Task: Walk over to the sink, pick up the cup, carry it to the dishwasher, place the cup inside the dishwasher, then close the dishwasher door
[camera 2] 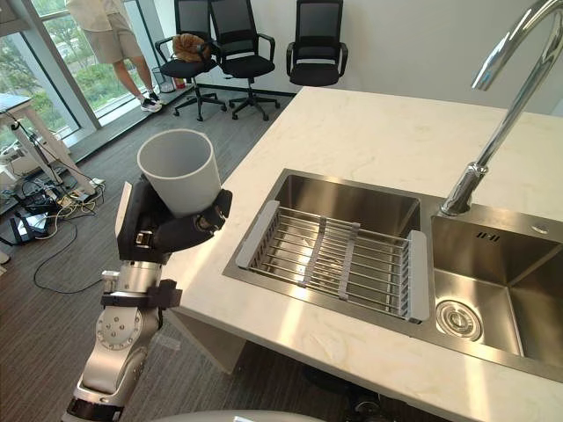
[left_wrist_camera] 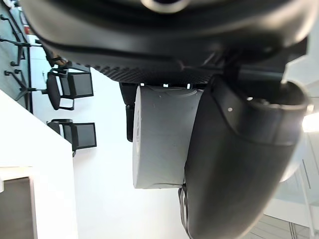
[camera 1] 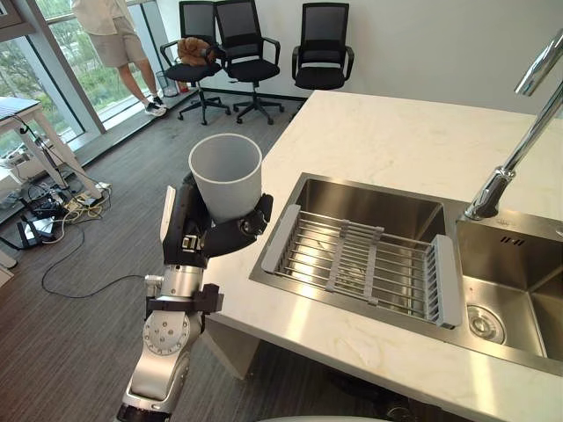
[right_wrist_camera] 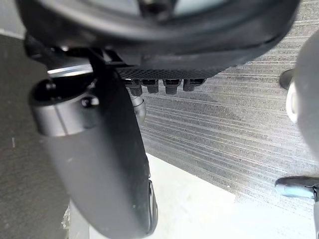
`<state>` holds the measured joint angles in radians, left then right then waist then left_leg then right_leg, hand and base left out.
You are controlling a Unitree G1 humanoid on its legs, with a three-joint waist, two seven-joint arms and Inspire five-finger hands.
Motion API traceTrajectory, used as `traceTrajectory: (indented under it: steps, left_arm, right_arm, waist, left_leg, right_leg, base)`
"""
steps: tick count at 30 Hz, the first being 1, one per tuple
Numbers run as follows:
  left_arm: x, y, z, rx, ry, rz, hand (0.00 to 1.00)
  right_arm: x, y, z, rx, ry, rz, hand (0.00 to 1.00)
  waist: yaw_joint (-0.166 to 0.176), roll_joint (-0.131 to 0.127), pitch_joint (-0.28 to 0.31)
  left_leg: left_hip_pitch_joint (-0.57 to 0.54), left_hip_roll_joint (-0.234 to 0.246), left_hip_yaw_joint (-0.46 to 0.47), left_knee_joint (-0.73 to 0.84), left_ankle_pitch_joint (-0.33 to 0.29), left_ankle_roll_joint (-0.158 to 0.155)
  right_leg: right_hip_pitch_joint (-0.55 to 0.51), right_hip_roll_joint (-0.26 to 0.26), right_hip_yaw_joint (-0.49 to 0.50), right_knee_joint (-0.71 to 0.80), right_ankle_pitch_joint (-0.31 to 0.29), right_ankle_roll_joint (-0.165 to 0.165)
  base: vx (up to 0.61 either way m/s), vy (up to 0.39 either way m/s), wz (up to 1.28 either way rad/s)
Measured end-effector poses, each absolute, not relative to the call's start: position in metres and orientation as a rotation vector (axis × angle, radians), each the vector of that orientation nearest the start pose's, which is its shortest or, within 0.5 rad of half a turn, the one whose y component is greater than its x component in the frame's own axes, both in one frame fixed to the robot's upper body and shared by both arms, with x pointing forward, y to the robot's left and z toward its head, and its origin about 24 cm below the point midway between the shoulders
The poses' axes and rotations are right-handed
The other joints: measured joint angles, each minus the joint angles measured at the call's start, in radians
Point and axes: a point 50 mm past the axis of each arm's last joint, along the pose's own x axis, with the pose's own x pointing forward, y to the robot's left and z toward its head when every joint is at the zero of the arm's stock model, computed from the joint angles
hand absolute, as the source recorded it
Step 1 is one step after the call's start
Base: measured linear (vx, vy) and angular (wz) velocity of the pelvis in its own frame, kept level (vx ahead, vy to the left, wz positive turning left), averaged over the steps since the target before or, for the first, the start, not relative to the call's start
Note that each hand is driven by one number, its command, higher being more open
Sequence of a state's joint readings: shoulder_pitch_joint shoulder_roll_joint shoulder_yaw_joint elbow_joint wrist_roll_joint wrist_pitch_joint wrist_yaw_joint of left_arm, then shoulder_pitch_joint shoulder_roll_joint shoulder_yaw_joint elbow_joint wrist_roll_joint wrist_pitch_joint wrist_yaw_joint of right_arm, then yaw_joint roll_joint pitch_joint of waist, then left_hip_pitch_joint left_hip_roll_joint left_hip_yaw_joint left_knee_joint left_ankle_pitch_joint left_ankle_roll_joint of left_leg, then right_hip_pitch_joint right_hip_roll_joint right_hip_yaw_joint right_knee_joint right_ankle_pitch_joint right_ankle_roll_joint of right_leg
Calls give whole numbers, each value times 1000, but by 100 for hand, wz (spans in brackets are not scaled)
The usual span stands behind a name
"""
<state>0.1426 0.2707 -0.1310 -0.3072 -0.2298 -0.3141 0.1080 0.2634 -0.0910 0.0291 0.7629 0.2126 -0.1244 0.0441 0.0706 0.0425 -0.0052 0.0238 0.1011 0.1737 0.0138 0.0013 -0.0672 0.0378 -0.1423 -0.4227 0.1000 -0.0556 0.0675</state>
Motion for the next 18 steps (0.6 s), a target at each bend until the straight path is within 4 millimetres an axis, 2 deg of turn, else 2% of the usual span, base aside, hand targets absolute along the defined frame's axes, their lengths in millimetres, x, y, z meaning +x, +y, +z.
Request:
traceTrajectory:
  steps: [3, 6, 7, 9, 11, 12, 13, 14, 15, 16, 17, 18]
  left_arm:
    - [212, 158, 98, -68, -395, -74, 0]
    - [211, 144, 90, -98, -360, -139, 0]
    - [210, 138, 89, -111, -354, -161, 0]
    - [209, 133, 91, -128, -360, -169, 0]
    - [209, 133, 92, -130, -368, -160, 0]
    - [210, 134, 93, -141, -372, -141, 0]
    - [210, 133, 92, -153, -365, -131, 0]
    - [209, 132, 89, -177, -350, -123, 0]
    - [208, 132, 89, -183, -348, -123, 0]
    - [208, 132, 90, -188, -353, -128, 0]
    - [208, 132, 91, -204, -362, -135, 0]
    - [209, 130, 93, -212, -375, -144, 0]
  right_arm:
    - [94, -181, -143, 129, 889, -121, 100]
    - [94, -179, -143, 126, 881, -116, 100]
    - [95, -179, -142, 119, 877, -112, 100]
    - [102, -177, -140, 116, 857, -87, 100]
    - [112, -168, -137, 122, 830, -48, 100]
    - [122, -165, -133, 133, 797, -35, 100]
    - [130, -165, -130, 130, 773, -31, 100]
    - [136, -166, -128, 124, 761, -25, 100]
    - [137, -166, -127, 123, 758, -26, 100]
    - [136, -166, -127, 124, 759, -28, 100]
    - [138, -165, -126, 130, 754, -39, 100]
    - [139, -165, -125, 135, 745, -44, 100]
  waist:
    - [0, -2, 3]
    - [-4, -25, 21]
    - [0, -26, 28]
    - [8, -31, 36]
    - [25, -44, 35]
    - [37, -42, 45]
    - [37, -22, 60]
    - [36, 0, 74]
    - [29, 8, 78]
    - [24, 8, 78]
    - [26, 4, 80]
    - [22, -4, 84]
  left_leg:
    - [-16, -6, -64, 29, -14, 2]
    - [-27, -47, -158, 55, -38, 14]
    - [-28, -61, -201, 59, -36, 17]
    - [-37, -74, -246, 64, -20, 23]
    - [-77, -91, -271, 93, -1, 22]
    - [-114, -103, -289, 121, 11, 15]
    - [-138, -102, -310, 141, 16, 12]
    - [-148, -99, -305, 146, 30, 16]
    - [-151, -97, -275, 134, 53, 41]
    - [-149, -86, -246, 112, 39, 102]
    - [-148, -53, -129, 97, 7, 130]
    - [-163, -25, -51, 124, -14, 116]
  right_leg:
    - [14, -4, -8, 12, -3, 0]
    - [7, -63, 20, 160, -87, 22]
    - [-17, -88, 46, 255, -105, 17]
    - [-56, -103, 118, 352, -125, 15]
    - [-44, -102, 149, 318, -156, 28]
    - [-30, -98, 150, 264, -175, 46]
    - [-22, -89, 137, 240, -174, 58]
    - [-7, -77, 110, 228, -166, 52]
    - [14, -78, 64, 227, -168, 45]
    - [19, -83, 39, 224, -166, 40]
    - [39, -86, -6, 199, -151, 33]
    - [45, -96, -45, 177, -145, 23]
  base:
    - [31, 6, 32]
    - [-45, 37, 90]
    - [-58, -2, 82]
    - [-69, -44, 86]
    - [-58, -83, 63]
    - [-42, -62, 52]
    - [-140, -69, 66]
    - [-196, -52, 90]
    - [-220, -39, 90]
    - [-171, -47, 102]
    - [-157, -28, 98]
    - [-147, -19, 97]
